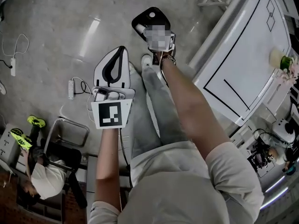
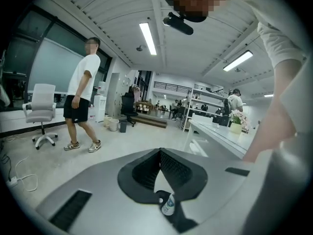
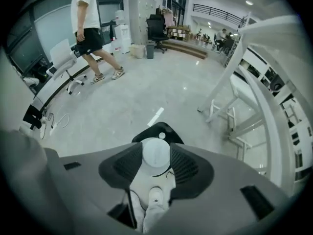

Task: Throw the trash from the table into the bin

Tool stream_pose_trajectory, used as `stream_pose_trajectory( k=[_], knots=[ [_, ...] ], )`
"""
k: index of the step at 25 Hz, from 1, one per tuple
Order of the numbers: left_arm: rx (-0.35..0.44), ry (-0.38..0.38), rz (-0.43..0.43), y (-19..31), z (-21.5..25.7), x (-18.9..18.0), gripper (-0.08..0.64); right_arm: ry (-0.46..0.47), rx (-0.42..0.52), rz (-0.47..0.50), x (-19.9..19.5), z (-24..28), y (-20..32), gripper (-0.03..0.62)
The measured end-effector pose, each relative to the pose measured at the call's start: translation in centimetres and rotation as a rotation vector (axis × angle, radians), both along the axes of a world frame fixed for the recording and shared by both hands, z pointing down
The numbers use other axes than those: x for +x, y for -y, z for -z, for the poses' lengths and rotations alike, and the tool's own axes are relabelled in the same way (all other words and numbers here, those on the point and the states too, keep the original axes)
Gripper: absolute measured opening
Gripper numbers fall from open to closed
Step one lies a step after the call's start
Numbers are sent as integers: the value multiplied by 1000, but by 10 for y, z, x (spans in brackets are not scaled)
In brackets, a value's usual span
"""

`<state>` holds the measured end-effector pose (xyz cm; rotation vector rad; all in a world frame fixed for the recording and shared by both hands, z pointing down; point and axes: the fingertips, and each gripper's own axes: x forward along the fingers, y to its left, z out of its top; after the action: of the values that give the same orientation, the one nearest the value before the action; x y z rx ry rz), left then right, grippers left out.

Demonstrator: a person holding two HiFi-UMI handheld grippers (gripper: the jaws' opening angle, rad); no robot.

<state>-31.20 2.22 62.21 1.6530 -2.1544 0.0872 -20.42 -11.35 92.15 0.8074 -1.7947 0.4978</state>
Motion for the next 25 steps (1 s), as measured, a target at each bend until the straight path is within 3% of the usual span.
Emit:
stream_pose_trajectory(
  k=[5, 10, 16, 21, 25],
  knots=[
    [-45, -40, -14, 6, -72, 2, 6, -38, -18, -18, 16, -70, 4, 183],
    [-36, -35, -16, 28, -131, 11, 6, -78, -9, 63, 38, -128, 16, 183],
    [-40, -20, -9, 4, -197, -4, 6, -92, -58, 27, 36, -204, -14, 184],
    [3, 19, 19, 2, -204, -11, 6, -77, -67, -32, 39, -215, -13, 186],
    [-2, 23, 23, -1, -186, -5, 6, -49, -46, -70, 38, -189, -9, 183]
  ],
)
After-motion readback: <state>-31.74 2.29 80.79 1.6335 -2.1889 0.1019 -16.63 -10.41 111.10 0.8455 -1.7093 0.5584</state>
